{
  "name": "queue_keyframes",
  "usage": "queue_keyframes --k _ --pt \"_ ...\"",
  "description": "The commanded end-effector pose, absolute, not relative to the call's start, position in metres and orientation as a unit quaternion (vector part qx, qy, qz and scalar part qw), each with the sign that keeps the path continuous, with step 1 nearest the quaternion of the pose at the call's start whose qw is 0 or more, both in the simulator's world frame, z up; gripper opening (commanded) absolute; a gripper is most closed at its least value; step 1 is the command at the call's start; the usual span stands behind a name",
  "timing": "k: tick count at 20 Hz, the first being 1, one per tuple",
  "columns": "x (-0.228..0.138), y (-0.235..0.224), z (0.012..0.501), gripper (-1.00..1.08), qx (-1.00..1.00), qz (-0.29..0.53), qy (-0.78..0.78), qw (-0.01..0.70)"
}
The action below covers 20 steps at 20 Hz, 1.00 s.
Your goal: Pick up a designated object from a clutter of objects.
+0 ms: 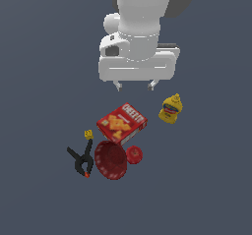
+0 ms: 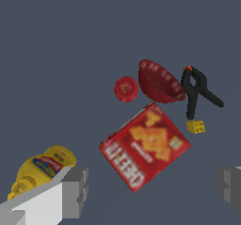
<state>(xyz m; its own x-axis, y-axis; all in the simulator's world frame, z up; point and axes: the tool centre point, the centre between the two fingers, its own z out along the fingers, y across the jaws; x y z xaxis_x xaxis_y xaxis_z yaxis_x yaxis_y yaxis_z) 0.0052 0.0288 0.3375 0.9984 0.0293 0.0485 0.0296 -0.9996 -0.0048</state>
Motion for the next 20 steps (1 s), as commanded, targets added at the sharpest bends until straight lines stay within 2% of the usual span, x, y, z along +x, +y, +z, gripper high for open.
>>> queue_keyframes --k 1,13,20 --pt "0.005 0.029 0.338 1.0 -1.0 -0.024 -0.015 0.003" --pt "0.011 0.022 0.342 1.0 -0.999 -0.031 -0.009 0.017" --pt "0.017 0.011 0.327 1.0 -0.999 -0.03 -0.015 0.016"
